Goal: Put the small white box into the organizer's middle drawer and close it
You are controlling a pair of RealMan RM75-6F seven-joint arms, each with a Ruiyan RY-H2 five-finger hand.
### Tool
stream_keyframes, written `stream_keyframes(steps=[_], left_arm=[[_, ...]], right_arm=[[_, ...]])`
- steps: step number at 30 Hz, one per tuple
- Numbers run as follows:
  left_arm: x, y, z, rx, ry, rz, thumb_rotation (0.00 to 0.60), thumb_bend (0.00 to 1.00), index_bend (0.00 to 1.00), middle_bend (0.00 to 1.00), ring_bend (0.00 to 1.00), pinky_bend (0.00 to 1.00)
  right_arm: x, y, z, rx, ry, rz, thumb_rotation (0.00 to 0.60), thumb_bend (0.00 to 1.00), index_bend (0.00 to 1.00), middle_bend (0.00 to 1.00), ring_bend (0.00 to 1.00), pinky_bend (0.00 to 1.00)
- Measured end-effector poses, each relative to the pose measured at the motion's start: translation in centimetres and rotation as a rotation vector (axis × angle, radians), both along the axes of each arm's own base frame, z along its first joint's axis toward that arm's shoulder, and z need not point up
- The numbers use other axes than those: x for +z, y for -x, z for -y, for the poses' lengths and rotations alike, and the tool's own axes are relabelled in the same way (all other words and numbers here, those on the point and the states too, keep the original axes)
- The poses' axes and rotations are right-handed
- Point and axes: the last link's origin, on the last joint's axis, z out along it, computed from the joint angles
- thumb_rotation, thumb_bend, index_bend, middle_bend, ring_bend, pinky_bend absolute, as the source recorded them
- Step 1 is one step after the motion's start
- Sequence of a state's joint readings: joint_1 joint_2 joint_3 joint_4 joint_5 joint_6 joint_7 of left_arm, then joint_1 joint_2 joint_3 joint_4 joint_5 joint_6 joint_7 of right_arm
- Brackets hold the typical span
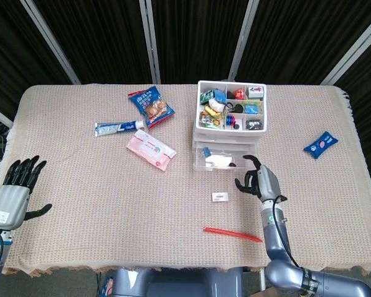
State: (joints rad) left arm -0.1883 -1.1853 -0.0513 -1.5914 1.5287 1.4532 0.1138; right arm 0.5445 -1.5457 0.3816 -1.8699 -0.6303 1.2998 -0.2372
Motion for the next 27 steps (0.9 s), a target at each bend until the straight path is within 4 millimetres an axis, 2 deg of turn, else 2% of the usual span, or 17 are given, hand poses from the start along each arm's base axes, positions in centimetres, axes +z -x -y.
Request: stream_keyframes(steps=[7,12,15,21,27], left_arm=[[0.0,-0.1,0.0,-0.002,-0.002,0.006,0.6,0.01,0.02,0.0,0.0,0.0],[0.0,-0.2,0.0,-0.008,-0.008,0.009,0.6,0.01,0.02,0.0,0.0,0.0],[0.1,-0.2,0.1,-0.012,-0.014,0.01,0.6,0.01,0.02,0.0,0.0,0.0],[0.1,-0.2,0.0,-0.013,-0.019,0.015,0.6,0.01,0.02,0.0,0.0,0.0],[0.1,-0.2,0.0,-0.012,-0.017,0.016,0.6,0.01,0.02,0.0,0.0,0.0]], right_arm=[[1.0,0.0,-2.7,0.095,-0.03,-0.081,0.6,0.17,0.2,0.76,0.79,0.73],[0.3,0.5,-5.3,0.174,-0.081,-0.183,0.6,0.09,0.2,0.78,0.8,0.73],[-0.5,0.6,-6.4,0.222,-0.096,-0.243,0.6,0.08,0.23,0.79,0.8,0.73],[-2.1,1.1,-6.7,0.292,-0.061,-0.365,0.6,0.08,0.29,0.79,0.81,0.73],[-3.5,2.0,-5.9,0.301,-0.019,-0.446,0.6,0.08,0.36,0.81,0.82,0.73]])
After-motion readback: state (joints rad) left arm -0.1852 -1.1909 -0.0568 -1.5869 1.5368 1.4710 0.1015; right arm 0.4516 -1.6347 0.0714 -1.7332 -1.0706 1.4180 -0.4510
